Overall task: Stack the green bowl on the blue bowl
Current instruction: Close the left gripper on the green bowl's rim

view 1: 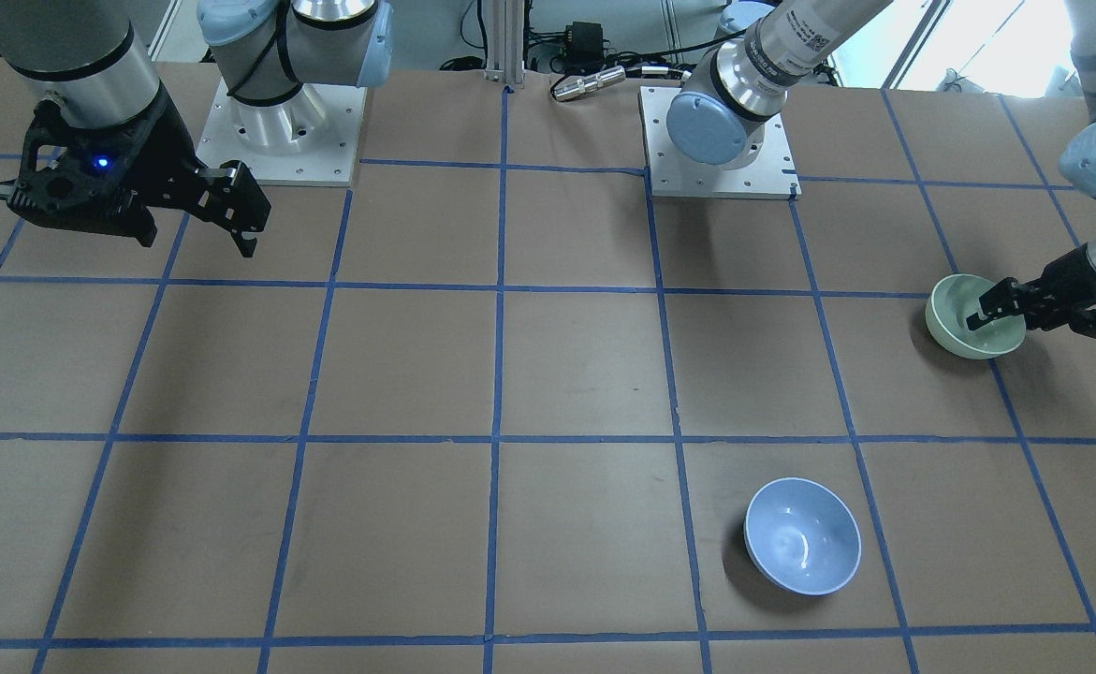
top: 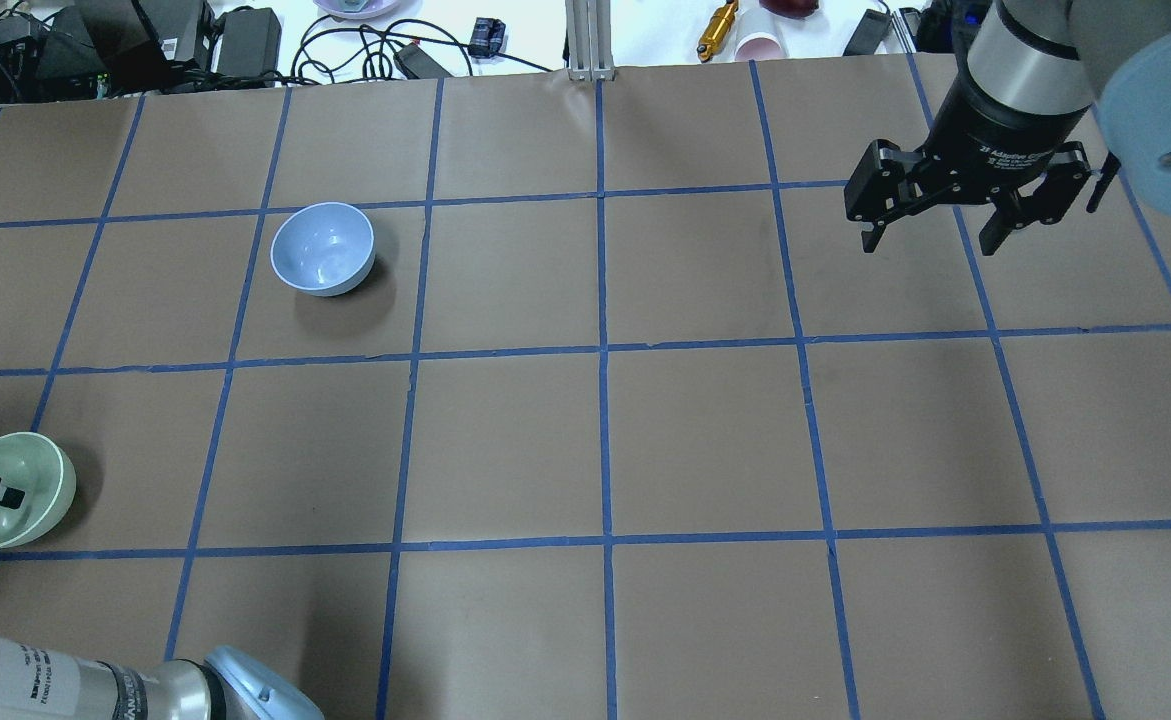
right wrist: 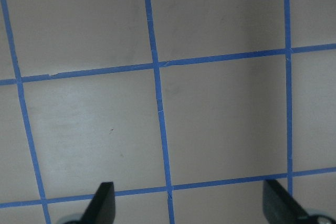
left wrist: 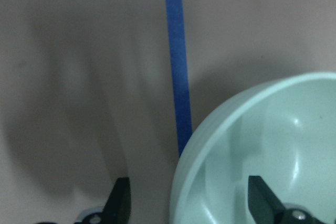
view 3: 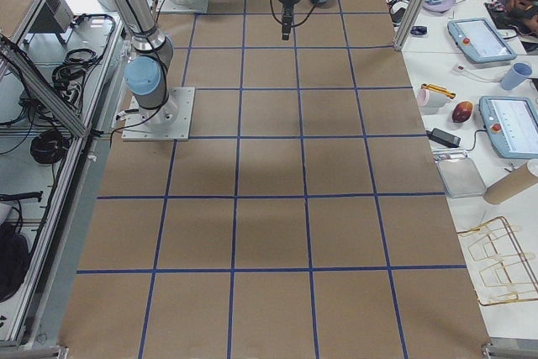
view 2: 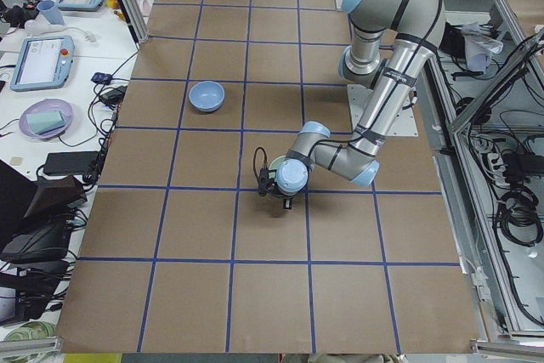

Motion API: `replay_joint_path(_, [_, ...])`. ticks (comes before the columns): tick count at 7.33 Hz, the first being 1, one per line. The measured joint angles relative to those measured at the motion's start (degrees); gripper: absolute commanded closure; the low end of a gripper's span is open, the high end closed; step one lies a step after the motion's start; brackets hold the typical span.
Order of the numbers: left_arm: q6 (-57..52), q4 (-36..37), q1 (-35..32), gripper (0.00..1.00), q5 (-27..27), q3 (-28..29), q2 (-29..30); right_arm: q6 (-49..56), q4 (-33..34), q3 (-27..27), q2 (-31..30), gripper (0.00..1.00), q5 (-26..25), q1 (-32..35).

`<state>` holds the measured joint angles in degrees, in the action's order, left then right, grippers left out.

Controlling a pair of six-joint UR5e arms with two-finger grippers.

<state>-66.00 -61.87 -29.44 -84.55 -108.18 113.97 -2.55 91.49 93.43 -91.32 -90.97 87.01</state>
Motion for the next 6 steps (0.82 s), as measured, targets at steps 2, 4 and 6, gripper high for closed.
replay_joint_path(2, [-0.3, -0.13, 0.0, 1.0, 0.03, 0.0, 0.07, 0.0, 0.0, 0.0, 0.0, 0.0, 0.0, 0.0])
replay_joint_path(4, [-0.39, -0.58, 0.0, 1.0, 0.09, 0.04, 0.11, 0.0, 0.0, 0.0, 0.0, 0.0, 0.0, 0.0])
replay_joint_path(6, [-0.45, -0.77, 0.0, 1.0, 0.16, 0.07, 0.06, 0.0, 0.0, 0.0, 0.0, 0.0, 0.0, 0.0])
